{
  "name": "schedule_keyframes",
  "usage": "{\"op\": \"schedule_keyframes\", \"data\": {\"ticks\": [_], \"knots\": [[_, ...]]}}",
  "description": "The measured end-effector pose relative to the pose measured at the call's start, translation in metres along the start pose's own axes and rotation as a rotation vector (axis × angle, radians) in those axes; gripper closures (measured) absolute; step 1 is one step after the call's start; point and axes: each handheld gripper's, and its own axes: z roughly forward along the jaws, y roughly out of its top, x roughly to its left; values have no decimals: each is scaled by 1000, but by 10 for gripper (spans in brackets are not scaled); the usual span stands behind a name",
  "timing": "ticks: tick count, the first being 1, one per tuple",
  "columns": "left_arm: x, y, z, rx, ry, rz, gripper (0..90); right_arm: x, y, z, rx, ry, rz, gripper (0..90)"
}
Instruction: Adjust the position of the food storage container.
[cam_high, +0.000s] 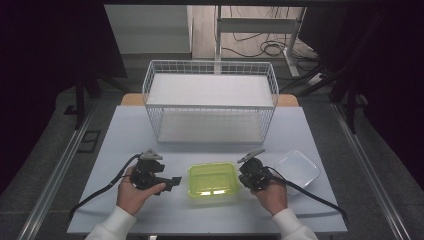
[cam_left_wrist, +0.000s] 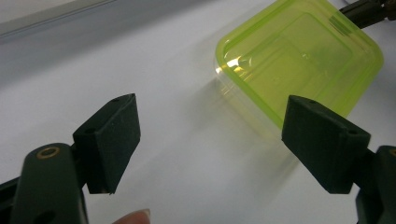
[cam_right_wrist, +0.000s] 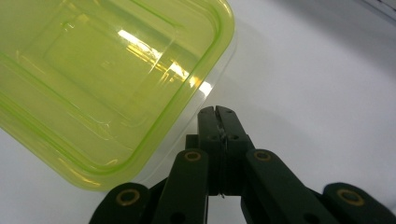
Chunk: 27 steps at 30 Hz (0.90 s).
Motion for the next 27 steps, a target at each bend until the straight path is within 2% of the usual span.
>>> {"op": "schedule_keyframes", "data": {"ticks": [7,9,15,17,18,20,21,22,23,26,27], "knots": [[0,-1,0,1,7,0,189,4,2,3,3,16,-12,888],[-1,-1,0,6,8,5,188,3,3,-1,-6,17,-11,887],[-1,-3,1,7,26,20,185,-5,2,-26,-96,5,-1,878],[1,-4,-1,-13,24,2,185,-7,0,-35,-134,9,10,856],[1,-5,-1,-23,15,-14,190,-9,-1,-39,-153,19,20,832],[2,-6,1,-27,10,-17,185,-11,-4,-45,-191,46,44,731],[2,-6,1,-27,10,-17,183,-11,-4,-45,-191,46,44,731],[2,-8,0,-35,7,-19,182,-12,-5,-50,-220,41,54,592],[2,-8,0,-35,7,-19,179,-12,-6,-51,-234,47,60,549],[3,-8,-4,-54,-2,-41,175,-14,-4,-55,-259,127,92,440],[3,-8,-4,-54,-2,-41,174,-14,-4,-55,-259,127,92,440]]}}
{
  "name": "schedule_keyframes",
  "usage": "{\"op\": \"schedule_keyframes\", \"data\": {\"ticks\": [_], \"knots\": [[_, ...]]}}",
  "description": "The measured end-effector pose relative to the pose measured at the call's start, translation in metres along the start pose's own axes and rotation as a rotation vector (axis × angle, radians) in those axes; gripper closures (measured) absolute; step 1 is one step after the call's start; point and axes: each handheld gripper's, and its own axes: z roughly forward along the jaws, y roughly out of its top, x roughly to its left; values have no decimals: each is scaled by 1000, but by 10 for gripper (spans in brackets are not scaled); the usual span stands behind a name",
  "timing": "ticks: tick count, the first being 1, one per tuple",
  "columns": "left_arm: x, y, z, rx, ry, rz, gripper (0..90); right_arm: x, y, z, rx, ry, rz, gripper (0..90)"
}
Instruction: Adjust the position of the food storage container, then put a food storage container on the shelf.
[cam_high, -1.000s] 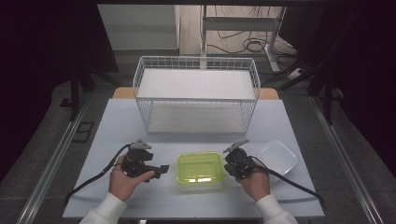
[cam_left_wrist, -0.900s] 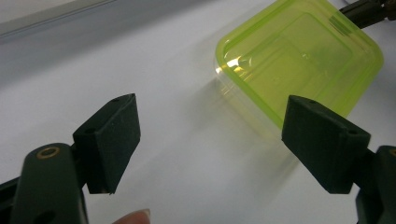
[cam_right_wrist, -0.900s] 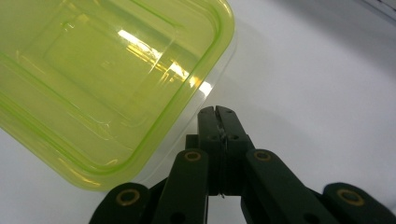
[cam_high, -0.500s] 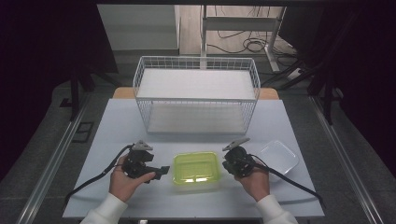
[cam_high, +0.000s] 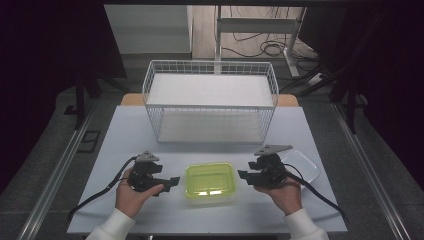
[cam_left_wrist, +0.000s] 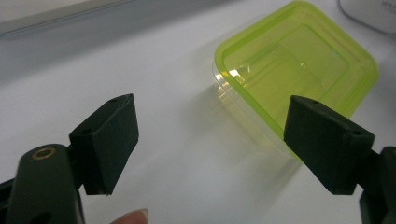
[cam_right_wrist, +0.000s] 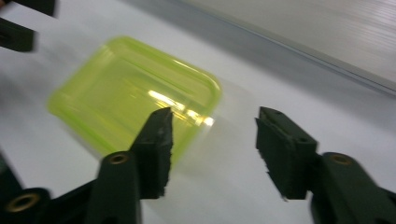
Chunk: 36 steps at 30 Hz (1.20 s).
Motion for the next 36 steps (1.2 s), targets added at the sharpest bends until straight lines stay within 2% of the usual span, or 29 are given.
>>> {"op": "schedule_keyframes", "data": {"ticks": [1,3,5,10,11,13,14,16,17,21,22,23,24,25,26,27,30,31,35,36], "knots": [[1,1,0,-8,-8,-12,174,0,0,-1,-12,13,5,416],[0,1,0,-3,-16,-25,167,1,-3,-5,-52,-12,13,369],[-1,0,-1,3,-18,-28,158,-1,-4,-5,-59,-10,30,339],[-3,-2,-3,13,-20,-57,176,-1,-5,2,-18,0,33,281],[-3,-1,-1,27,-43,-88,182,-1,-5,6,-4,19,58,274],[-3,0,2,33,-69,-116,190,0,-5,7,0,32,84,275],[-3,0,2,33,-69,-116,195,0,-5,7,0,32,84,275],[-3,1,5,35,-94,-140,197,0,-6,10,16,25,88,275],[-2,1,6,39,-97,-150,202,0,-7,15,33,24,90,275],[-2,0,6,37,-92,-162,208,-1,-6,20,41,37,111,282],[-2,-1,6,30,-87,-175,206,-1,-5,26,51,47,129,289],[-4,-1,9,27,-102,-203,205,-2,-5,28,52,54,136,295],[-4,-1,9,27,-102,-203,204,-2,-5,30,53,61,140,303],[-3,-1,14,38,-140,-235,205,-2,-5,32,55,69,148,312],[-3,-1,14,38,-140,-235,207,-2,-5,32,55,69,148,312],[-3,-3,18,46,-151,-262,209,-2,-4,35,55,86,165,332],[-3,-4,20,42,-167,-285,224,-2,-5,38,63,96,168,345],[-3,-3,23,38,-185,-306,233,-3,-5,41,69,91,166,367],[0,-2,28,34,-205,-330,264,-3,-4,44,64,97,188,405],[0,-3,32,29,-228,-350,284,-3,-5,47,66,105,196,419]]}}
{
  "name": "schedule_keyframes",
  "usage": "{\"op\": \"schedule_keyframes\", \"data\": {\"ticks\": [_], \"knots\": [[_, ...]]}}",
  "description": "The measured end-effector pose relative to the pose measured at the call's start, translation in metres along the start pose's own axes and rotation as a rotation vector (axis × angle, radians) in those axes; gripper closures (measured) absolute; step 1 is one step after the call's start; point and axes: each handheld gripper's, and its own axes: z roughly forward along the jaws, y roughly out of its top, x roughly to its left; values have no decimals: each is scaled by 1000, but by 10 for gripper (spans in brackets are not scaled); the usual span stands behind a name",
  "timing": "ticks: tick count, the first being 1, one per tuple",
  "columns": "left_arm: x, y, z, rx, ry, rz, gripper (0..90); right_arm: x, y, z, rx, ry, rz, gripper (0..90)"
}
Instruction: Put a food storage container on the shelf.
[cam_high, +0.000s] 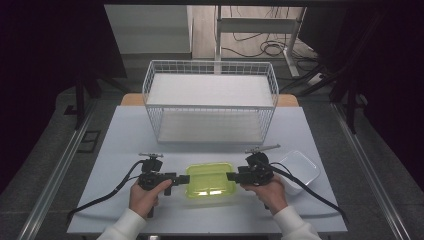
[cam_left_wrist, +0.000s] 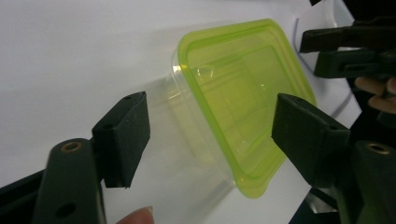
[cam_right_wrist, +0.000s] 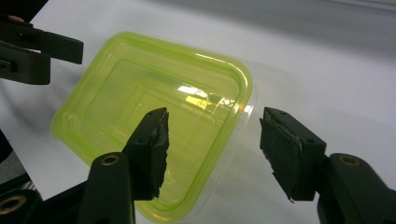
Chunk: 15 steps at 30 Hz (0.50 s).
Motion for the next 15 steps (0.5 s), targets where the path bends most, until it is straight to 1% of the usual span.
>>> {"op": "schedule_keyframes", "data": {"ticks": [2,4,5,6,7,8,9,10,12,13,14,15], "knots": [[1,0,1,4,-6,-3,306,0,0,2,3,-1,2,425],[4,1,7,12,-17,-14,332,-1,-3,7,21,-9,2,434],[4,1,7,12,-17,-14,343,-1,-3,8,30,-12,2,437],[6,1,11,19,-38,-29,357,-1,-4,10,34,-15,5,440],[6,2,13,23,-49,-33,372,-1,-5,11,40,-17,5,440],[6,2,13,23,-49,-33,393,-1,-5,11,40,-17,5,440],[7,2,14,28,-60,-36,418,-1,-5,13,52,-19,19,442],[8,1,15,33,-67,-42,418,-1,-5,13,52,-19,19,446],[8,0,17,42,-81,-47,469,-2,-6,15,51,-17,32,467],[8,0,17,44,-89,-50,521,-3,-5,16,46,4,54,501],[7,0,17,44,-89,-49,521,-3,-5,16,46,4,54,501],[8,0,17,46,-91,-52,573,-5,-6,17,52,36,93,517]]}}
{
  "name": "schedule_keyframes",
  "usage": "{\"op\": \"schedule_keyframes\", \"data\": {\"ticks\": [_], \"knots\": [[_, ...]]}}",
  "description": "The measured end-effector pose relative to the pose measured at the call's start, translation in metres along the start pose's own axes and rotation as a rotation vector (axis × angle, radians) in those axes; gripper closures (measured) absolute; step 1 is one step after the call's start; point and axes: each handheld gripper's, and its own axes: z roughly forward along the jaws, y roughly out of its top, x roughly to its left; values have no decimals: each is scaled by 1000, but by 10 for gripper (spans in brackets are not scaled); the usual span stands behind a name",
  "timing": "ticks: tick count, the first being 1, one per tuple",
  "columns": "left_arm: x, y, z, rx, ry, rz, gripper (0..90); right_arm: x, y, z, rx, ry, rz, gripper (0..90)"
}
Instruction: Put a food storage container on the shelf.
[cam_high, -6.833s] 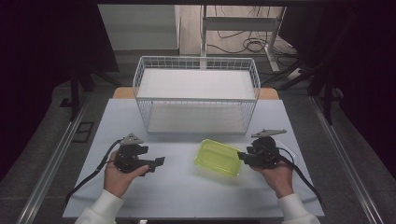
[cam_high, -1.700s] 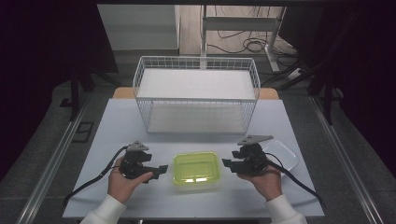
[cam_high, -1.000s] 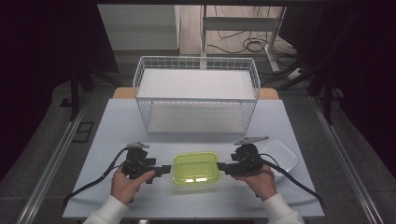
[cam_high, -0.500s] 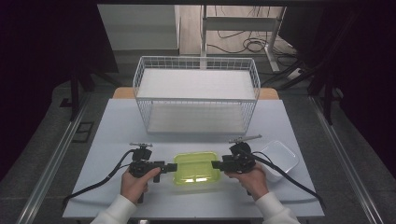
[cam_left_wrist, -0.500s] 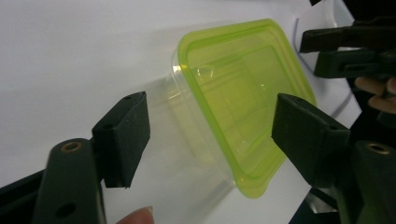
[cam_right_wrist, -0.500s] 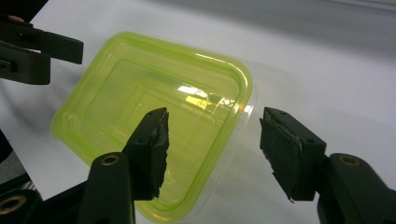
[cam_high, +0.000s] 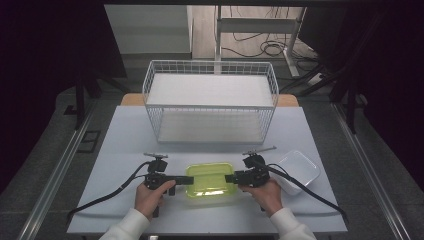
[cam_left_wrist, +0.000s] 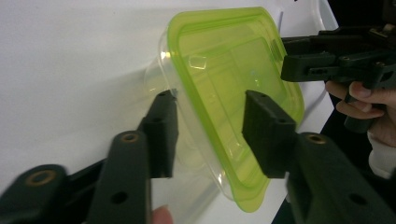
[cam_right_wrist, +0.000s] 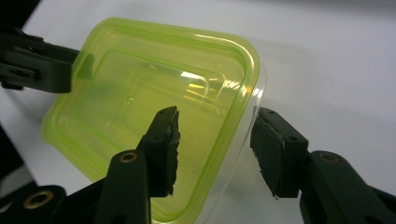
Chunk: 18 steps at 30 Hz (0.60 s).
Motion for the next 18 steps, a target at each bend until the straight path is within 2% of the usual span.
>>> {"op": "schedule_keyframes", "data": {"ticks": [4,8,11,15,18], "knots": [[0,-1,1,3,3,-3,663,-7,0,-1,12,53,63,568],[-2,-2,0,-7,-2,-2,713,-5,0,-3,13,80,90,583],[-3,-2,-2,-14,-10,1,731,-4,0,-5,7,75,88,599],[-5,-1,-7,-37,-50,29,750,-4,-2,-12,-20,70,79,643],[-6,-1,-9,-44,-55,34,755,-4,-4,-15,-28,71,68,652]]}}
